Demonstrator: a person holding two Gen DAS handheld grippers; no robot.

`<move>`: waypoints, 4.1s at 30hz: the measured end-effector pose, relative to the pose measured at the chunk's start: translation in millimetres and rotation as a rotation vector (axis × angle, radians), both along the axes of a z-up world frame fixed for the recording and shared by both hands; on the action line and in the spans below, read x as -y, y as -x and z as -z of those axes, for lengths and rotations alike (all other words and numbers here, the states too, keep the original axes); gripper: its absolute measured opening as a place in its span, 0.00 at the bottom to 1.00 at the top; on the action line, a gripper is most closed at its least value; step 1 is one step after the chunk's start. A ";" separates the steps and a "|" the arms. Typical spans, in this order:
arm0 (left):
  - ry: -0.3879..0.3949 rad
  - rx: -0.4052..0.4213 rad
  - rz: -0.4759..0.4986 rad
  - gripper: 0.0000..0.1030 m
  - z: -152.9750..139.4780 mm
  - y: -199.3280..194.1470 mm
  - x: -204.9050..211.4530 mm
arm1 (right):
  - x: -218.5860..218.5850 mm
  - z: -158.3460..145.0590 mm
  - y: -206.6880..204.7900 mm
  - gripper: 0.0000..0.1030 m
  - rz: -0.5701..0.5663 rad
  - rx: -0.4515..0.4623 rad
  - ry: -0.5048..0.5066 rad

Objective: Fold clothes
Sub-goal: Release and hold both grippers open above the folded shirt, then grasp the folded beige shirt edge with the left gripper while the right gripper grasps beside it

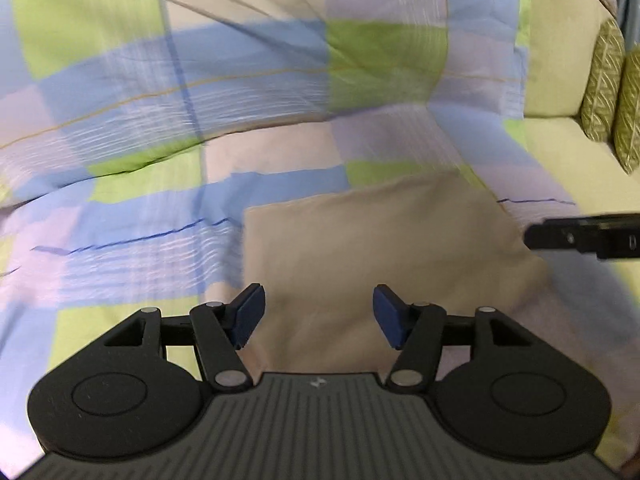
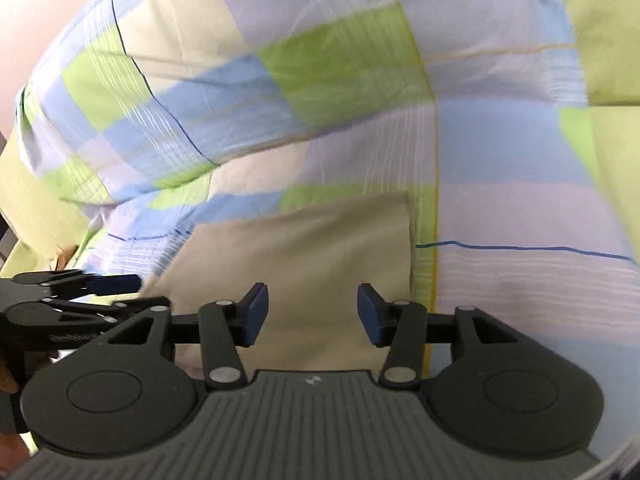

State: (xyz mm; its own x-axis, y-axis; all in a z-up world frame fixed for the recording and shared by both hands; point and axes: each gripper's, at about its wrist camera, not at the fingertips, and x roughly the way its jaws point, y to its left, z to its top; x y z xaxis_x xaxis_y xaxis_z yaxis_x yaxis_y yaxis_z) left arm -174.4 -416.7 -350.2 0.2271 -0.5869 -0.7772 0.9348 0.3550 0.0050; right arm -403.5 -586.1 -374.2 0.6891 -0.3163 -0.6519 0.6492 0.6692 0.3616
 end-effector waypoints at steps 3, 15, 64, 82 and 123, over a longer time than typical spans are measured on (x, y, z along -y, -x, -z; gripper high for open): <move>-0.059 -0.009 -0.035 0.61 -7.8 6.7 -24.4 | -29.9 -11.8 10.8 0.48 -0.008 -0.017 0.020; -0.259 -0.077 -0.267 0.64 -30.8 19.4 -62.6 | -134.0 -43.5 26.9 0.54 0.170 -0.145 0.021; -0.347 -0.107 -0.263 0.66 -12.3 54.0 -12.8 | -96.5 -53.9 40.7 0.60 0.155 -0.218 0.049; -0.283 -0.450 -0.500 0.74 15.2 -54.0 -65.4 | -136.5 11.6 -86.5 0.69 -0.545 -0.413 0.590; -0.080 -1.034 -0.380 0.19 104.8 -150.8 56.4 | -69.8 10.0 -56.1 0.51 -0.121 -0.049 -0.055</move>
State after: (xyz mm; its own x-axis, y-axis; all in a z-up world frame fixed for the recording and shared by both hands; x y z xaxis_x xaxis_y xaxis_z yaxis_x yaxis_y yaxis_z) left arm -23.6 -473.1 -455.0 -0.3996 -0.5559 -0.7288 0.3309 0.6540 -0.6803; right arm -347.5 -516.3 -384.2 0.6873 -0.1952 -0.6996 0.5824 0.7236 0.3703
